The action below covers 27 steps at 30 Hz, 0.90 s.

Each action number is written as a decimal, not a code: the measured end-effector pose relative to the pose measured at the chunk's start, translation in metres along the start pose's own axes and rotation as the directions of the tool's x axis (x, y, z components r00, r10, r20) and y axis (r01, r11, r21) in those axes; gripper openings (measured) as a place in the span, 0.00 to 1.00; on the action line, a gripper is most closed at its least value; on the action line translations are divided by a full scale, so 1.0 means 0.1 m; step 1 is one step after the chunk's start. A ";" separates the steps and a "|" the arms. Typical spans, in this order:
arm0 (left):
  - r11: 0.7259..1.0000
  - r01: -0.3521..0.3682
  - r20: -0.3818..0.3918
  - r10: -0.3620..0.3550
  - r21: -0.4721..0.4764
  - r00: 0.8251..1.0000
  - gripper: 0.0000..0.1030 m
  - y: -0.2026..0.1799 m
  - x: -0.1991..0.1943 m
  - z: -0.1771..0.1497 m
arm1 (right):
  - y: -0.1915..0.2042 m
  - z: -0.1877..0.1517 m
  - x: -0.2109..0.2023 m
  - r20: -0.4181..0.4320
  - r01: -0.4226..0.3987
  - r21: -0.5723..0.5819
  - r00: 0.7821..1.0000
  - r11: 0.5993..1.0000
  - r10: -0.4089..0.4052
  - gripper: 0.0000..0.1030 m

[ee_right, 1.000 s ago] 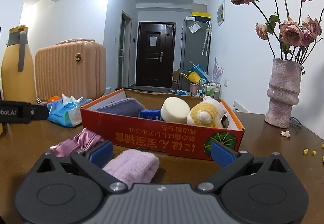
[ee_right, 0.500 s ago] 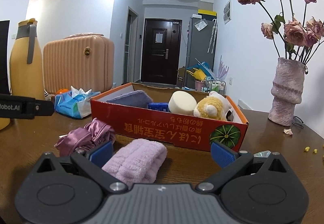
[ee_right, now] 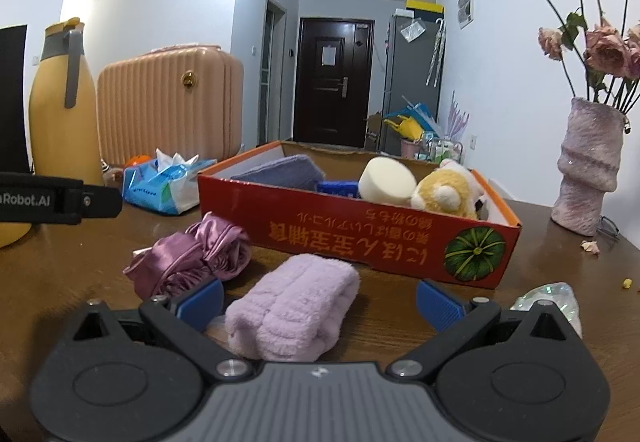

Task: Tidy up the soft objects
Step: 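Close the right tool on the pink fuzzy headband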

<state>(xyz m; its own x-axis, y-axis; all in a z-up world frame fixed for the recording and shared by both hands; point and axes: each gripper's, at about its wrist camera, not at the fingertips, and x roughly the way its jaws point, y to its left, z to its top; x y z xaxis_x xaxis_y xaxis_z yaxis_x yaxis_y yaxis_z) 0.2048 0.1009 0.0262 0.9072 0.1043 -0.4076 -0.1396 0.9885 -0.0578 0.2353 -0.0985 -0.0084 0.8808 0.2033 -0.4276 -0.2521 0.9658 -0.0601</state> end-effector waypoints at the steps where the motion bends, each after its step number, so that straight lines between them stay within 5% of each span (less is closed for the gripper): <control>1: 1.000 -0.001 -0.002 0.001 0.000 1.000 1.00 0.00 0.00 0.00 | 0.01 0.00 0.02 -0.011 -0.003 0.002 1.000 1.000 0.003 1.00; 15: 1.000 -0.019 -0.029 0.019 -0.005 0.999 1.00 0.02 0.08 -0.04 | 0.07 0.00 0.41 -0.165 -0.024 0.043 0.986 0.999 0.031 0.98; 27: 1.000 -0.025 -0.037 0.025 -0.005 0.999 1.00 0.01 0.11 -0.05 | 0.01 -0.03 0.44 -0.198 -0.061 0.089 0.977 0.994 0.078 0.54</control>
<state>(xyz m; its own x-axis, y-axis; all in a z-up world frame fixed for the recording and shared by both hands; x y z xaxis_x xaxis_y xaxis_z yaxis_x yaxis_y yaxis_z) 0.2125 0.1026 0.0174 0.8879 0.1249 -0.4428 -0.1644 0.9850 -0.0517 0.2722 -0.0895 -0.0297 0.7618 0.2419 -0.6009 -0.2686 0.9621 0.0468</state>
